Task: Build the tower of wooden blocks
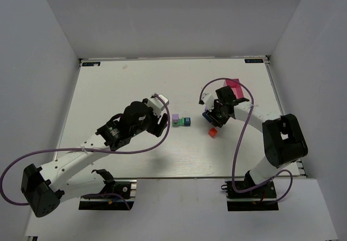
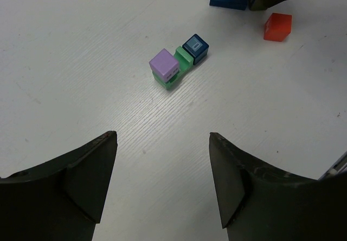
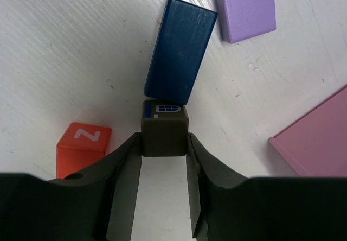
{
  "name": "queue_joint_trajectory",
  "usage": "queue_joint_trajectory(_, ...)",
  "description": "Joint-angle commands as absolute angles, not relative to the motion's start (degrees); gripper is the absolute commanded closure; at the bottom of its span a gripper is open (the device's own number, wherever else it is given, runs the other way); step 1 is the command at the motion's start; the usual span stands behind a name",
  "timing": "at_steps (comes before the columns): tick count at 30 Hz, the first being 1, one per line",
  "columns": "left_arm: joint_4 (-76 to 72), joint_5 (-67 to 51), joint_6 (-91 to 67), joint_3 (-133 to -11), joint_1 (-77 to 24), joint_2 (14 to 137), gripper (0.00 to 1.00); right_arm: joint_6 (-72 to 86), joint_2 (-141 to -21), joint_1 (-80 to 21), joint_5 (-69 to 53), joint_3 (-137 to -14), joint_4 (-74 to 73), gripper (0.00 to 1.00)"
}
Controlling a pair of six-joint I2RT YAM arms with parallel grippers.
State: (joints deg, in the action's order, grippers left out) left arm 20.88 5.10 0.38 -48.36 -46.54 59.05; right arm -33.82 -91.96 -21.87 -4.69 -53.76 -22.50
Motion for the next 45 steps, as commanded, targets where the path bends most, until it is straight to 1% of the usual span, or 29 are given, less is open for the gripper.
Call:
queue_joint_trajectory(1, 20.2, 4.3, 0.7, -48.0, -46.3, 57.7, 0.21, -35.2, -88.7, -22.1, -6.5, -55.8, -24.2, 0.91)
queue_joint_trajectory(2, 20.2, 4.3, 0.7, -48.0, -46.3, 57.7, 0.21, -35.2, -88.0, -21.9, -6.5, -55.8, -24.7, 0.91)
queue_joint_trajectory(4, 20.2, 4.8, 0.7, -48.0, -46.3, 57.7, 0.21, -36.5, -85.5, -21.8, -9.8, -56.1, -26.0, 0.95)
queue_joint_trajectory(6, 20.2, 4.8, 0.7, -48.0, -46.3, 57.7, 0.21, -38.3, -82.9, -22.1, -13.6, -56.2, -27.3, 0.95)
queue_joint_trajectory(8, 20.2, 4.8, 0.7, -48.0, -46.3, 57.1, 0.21, -41.0, -82.7, -22.5, -16.2, -58.1, -30.6, 0.97)
queue_joint_trajectory(14, 20.2, 4.8, 0.7, -48.0, -46.3, 57.1, 0.21, -47.8, -86.1, -24.8, -22.9, -63.7, -36.8, 0.98)
queue_joint_trajectory(17, 20.2, 4.8, 1.2, -48.0, -46.3, 57.1, 0.21, -52.5, -88.8, -26.3, -26.8, -67.9, -41.3, 0.98)
queue_joint_trajectory(21, 20.2, 4.8, 1.2, -48.0, -46.3, 57.1, 0.21, -56.1, -93.9, -27.8, -28.6, -75.7, -44.6, 0.98)
queue_joint_trajectory(23, 20.2, 5.4, 1.2, -48.0, -46.3, 56.6, 0.21, -57.9, -95.3, -28.9, -28.2, -78.0, -46.7, 0.97)
queue_joint_trajectory(28, 20.2, 5.4, 1.2, -48.0, -46.3, 56.6, 0.21, -60.8, -100.4, -30.7, -27.6, -83.2, -48.6, 0.96)
queue_joint_trajectory(33, 20.2, 5.9, 1.2, -48.0, -46.3, 56.1, 0.21, -59.6, -104.0, -32.4, -24.3, -87.8, -49.5, 0.96)
queue_joint_trajectory(45, 20.2, 6.4, 1.2, -48.0, -46.3, 55.5, 0.21, -56.0, -107.3, -36.6, -20.1, -88.3, -46.9, 0.96)
